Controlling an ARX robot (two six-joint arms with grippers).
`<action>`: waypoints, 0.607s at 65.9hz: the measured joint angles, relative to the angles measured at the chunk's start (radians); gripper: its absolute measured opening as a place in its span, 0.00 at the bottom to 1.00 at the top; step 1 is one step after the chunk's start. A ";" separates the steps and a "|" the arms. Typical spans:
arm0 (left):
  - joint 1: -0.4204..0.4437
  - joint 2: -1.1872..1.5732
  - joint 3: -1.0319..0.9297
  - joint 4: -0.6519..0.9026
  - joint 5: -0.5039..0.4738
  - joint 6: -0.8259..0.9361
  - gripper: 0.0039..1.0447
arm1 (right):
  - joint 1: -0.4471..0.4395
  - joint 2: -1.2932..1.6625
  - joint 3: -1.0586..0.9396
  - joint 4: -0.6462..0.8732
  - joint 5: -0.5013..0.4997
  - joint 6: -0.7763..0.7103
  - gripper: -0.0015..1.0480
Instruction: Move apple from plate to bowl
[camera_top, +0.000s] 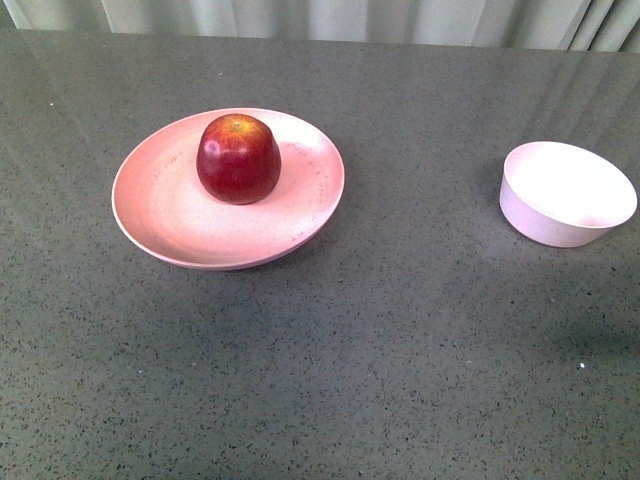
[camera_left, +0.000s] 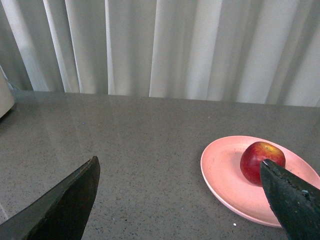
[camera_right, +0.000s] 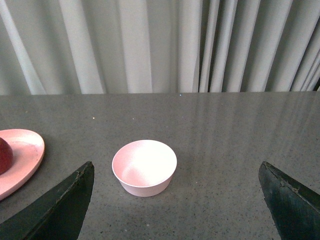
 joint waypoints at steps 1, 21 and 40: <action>0.000 0.000 0.000 0.000 0.000 0.000 0.92 | 0.000 0.000 0.000 0.000 0.000 0.000 0.91; 0.000 0.000 0.000 0.000 0.000 0.000 0.92 | 0.000 0.000 0.000 0.000 0.000 0.000 0.91; 0.000 0.000 0.000 0.000 0.000 0.000 0.92 | 0.000 0.000 0.000 0.000 0.000 0.000 0.91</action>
